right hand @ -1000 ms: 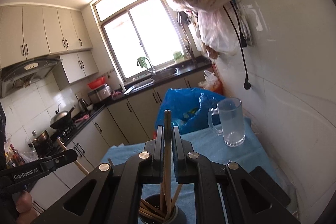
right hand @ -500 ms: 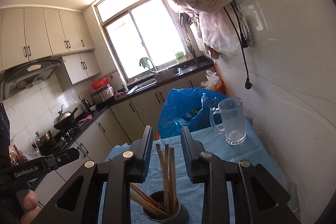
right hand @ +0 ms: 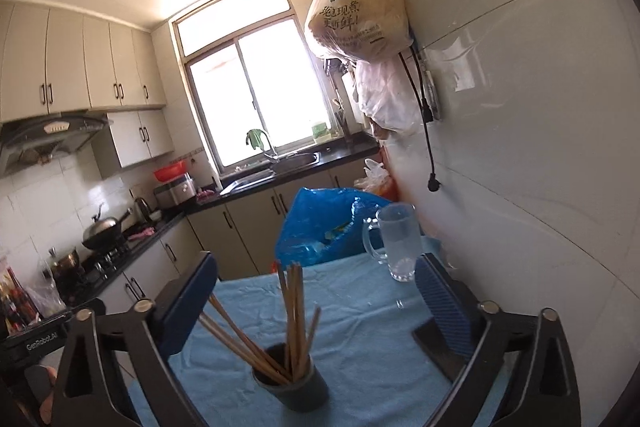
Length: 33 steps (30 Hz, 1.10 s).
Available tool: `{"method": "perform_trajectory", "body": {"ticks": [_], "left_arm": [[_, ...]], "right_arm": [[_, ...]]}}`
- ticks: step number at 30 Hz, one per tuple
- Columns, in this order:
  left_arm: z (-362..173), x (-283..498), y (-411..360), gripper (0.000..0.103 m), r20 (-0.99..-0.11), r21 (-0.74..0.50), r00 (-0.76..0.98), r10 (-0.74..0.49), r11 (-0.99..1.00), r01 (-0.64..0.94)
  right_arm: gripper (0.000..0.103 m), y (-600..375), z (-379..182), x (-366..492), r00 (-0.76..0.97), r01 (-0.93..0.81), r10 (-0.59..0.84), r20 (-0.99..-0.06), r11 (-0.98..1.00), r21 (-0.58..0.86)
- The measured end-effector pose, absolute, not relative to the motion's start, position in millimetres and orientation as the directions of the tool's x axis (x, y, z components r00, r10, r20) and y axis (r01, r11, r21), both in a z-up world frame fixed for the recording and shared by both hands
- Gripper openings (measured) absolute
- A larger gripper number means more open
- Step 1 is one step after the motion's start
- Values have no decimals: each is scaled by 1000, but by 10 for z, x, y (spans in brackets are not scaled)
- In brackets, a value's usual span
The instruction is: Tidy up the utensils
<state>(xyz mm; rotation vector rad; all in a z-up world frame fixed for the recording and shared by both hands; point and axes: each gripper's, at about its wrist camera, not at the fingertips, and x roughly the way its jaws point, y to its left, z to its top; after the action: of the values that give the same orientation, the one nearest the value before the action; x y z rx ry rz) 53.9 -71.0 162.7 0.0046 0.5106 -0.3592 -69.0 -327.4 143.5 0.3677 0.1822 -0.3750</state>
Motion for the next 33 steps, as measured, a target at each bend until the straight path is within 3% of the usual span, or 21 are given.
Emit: {"method": "perform_trajectory", "body": {"ticks": [14,27,33], "left_arm": [[956,51,-240,95,-492,31,851,-186,973,230],[667,-149,-362,99,-532,65,815,-229,949,308],[606,-117,-386,99,-547,96,818,-178,957,273]], "right_arm": [[103,-2693,837,-1035,874,437,-353,-333,871,223],[103,-2401,571,-1307,843,485,-418,-339,863,142],[103,-2400,564,-1288,842,482,-413,-346,865,141]]}}
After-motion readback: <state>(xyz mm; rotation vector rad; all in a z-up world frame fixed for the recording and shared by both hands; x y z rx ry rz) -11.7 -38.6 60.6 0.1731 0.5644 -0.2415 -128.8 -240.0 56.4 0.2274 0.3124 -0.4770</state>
